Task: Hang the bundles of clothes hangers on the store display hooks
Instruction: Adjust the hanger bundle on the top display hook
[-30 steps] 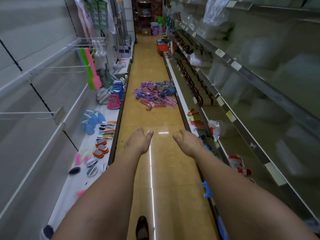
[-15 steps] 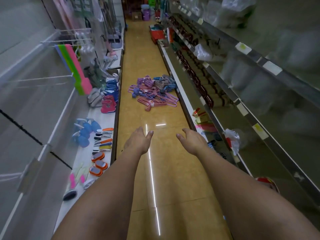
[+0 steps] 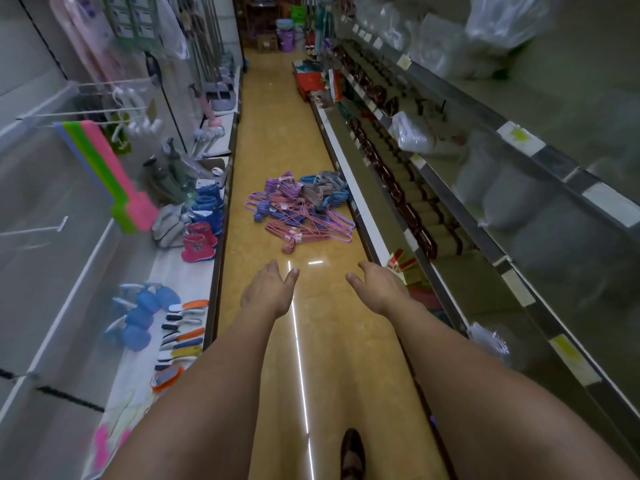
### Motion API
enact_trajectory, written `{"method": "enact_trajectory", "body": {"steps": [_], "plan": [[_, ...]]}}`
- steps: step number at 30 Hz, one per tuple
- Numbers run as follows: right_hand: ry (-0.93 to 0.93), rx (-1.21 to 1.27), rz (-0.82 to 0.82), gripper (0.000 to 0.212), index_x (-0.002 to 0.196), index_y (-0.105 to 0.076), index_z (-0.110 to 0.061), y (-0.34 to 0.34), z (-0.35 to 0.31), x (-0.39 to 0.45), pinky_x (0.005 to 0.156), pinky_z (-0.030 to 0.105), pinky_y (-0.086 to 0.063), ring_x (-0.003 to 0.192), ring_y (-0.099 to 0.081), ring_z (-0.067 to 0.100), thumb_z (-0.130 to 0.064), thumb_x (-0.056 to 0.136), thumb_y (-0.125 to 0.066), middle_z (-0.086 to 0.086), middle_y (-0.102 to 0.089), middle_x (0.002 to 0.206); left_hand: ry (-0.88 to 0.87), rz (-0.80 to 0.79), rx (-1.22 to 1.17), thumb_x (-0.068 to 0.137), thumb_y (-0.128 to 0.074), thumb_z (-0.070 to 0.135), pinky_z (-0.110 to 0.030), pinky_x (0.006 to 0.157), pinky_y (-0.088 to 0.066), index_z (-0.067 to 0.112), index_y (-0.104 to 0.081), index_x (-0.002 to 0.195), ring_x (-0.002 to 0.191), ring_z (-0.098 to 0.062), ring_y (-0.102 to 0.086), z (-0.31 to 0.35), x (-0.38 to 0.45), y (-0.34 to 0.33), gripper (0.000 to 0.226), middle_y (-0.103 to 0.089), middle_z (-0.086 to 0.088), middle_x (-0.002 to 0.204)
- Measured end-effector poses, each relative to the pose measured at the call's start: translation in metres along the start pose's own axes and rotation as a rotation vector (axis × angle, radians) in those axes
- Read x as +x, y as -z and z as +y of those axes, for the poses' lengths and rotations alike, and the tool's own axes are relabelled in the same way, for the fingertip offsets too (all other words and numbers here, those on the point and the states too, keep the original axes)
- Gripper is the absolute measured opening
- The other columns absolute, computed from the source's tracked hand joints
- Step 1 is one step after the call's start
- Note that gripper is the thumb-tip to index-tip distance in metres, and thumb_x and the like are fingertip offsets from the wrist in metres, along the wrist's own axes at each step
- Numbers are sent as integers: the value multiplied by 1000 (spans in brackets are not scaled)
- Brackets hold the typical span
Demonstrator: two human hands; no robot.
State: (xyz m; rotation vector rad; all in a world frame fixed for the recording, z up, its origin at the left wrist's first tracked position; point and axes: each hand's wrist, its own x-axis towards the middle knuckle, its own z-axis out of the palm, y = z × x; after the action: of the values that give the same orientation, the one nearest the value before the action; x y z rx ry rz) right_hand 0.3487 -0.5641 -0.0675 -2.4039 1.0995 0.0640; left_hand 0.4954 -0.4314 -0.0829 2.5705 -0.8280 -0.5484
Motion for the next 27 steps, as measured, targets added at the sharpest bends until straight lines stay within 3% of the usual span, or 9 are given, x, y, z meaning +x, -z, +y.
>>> {"method": "enact_trajectory", "body": {"steps": [7, 15, 27], "plan": [[44, -54, 20, 53, 140, -41, -10, 58, 17, 123, 95, 39, -42, 124, -49, 28, -44, 100, -37, 11, -50, 139, 41, 9, -7, 99, -29, 52, -43, 106, -35, 12, -24, 149, 138, -27, -34, 62, 111, 3, 65, -35, -9, 152], [60, -28, -12, 54, 143, -38, -12, 79, 21, 235, 97, 37, -41, 127, -47, 28, -43, 100, -38, 11, -49, 141, 55, 29, -13, 98, -30, 55, -41, 106, -34, 12, -27, 148, 136, -27, -37, 95, 223, 10, 65, -38, -11, 149], [22, -8, 11, 41, 123, -52, -11, 104, -34, 442, 75, 33, -43, 105, -57, 28, -42, 99, -40, 11, -59, 120, 4, 20, -5, 98, -31, 54, -45, 107, -36, 12, -28, 147, 136, -27, -37, 96, 446, 51, 65, -35, -9, 151]]}}
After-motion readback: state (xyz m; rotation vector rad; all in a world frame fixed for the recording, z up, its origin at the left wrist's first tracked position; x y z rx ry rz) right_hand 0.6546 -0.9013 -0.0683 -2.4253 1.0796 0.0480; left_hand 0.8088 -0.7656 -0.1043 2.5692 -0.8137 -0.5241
